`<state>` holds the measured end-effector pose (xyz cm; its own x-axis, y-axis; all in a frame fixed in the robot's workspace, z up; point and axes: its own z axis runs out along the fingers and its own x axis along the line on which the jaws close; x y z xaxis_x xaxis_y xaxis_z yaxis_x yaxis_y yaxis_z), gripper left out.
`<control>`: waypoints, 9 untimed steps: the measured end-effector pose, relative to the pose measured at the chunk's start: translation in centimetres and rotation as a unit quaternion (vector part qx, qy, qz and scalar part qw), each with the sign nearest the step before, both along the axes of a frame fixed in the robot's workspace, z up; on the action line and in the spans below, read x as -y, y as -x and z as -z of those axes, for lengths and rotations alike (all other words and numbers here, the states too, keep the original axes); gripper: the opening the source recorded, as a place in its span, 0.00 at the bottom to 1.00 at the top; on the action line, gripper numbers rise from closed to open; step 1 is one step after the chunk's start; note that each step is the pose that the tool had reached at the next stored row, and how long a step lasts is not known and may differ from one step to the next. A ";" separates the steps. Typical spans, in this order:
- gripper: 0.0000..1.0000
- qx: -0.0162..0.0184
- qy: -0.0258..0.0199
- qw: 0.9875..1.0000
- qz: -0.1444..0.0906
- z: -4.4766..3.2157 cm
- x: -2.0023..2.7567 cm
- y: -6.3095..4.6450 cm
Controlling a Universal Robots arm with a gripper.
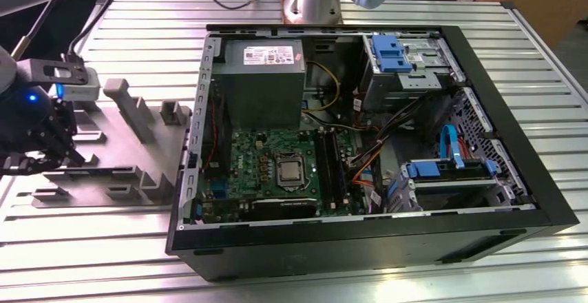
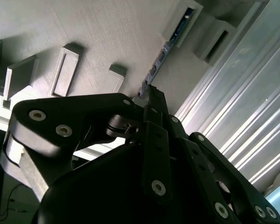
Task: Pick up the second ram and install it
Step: 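Pick up the second ram and move it above second insertion slot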
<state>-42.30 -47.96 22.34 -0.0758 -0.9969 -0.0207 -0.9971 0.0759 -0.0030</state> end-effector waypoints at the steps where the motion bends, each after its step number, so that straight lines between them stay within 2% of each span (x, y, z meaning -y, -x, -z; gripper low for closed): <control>1: 0.10 0.000 0.000 1.000 -0.001 0.18 -0.01 0.1; 4: 0.10 0.000 0.000 1.000 -0.004 0.64 -0.02 0.3; 9: 0.10 0.000 0.000 1.000 -0.006 0.70 -0.03 0.3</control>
